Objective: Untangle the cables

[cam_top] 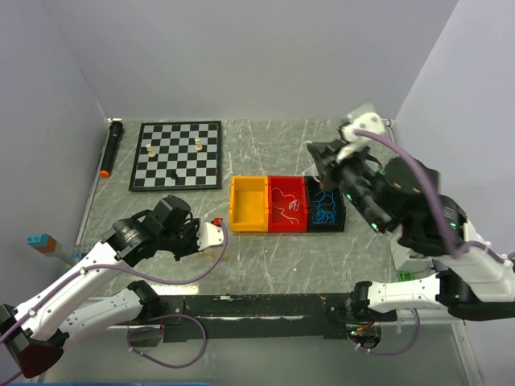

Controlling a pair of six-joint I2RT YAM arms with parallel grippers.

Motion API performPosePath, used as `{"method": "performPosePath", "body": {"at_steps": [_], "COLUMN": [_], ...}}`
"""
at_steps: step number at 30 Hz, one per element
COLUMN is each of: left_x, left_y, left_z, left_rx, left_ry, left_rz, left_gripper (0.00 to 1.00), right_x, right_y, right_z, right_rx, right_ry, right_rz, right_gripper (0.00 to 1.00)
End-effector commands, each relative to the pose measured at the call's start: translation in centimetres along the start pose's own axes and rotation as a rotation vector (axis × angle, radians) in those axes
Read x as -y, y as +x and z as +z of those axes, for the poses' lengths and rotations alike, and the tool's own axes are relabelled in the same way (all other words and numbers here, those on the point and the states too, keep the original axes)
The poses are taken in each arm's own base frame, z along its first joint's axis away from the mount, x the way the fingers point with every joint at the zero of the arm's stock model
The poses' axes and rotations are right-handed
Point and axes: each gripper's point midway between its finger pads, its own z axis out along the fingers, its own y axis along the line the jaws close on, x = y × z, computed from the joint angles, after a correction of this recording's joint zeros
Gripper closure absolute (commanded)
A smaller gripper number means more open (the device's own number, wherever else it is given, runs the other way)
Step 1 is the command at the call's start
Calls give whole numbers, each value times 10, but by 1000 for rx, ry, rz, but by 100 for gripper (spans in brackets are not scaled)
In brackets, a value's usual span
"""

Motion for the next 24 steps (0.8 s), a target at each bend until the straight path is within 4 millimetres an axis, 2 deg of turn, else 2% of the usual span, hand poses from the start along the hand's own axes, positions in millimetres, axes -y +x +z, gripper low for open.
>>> {"method": "performPosePath", "body": {"at_steps": [1, 4, 11, 24], "left_x": [-6, -8, -12, -14], "left_y": [-20, -21, -24, -23], "left_z": [-11, -12, -16, -14], "left_rx": [64, 68, 70, 63], "left_ry": [-18, -27, -41, -46], "left_rz": [11, 18, 35, 45], "left_gripper": [86, 87, 87, 87], "right_x": [-21, -16, 3, 30], "right_y": [32, 53, 121, 178], "right_z": [45, 67, 112, 130], "right_rx": [-75, -105, -212, -284], "right_ry": [-78, -83, -12, 88], "right_rz": [-71, -61, -74, -43], "right_gripper": [100, 100, 100, 100]}}
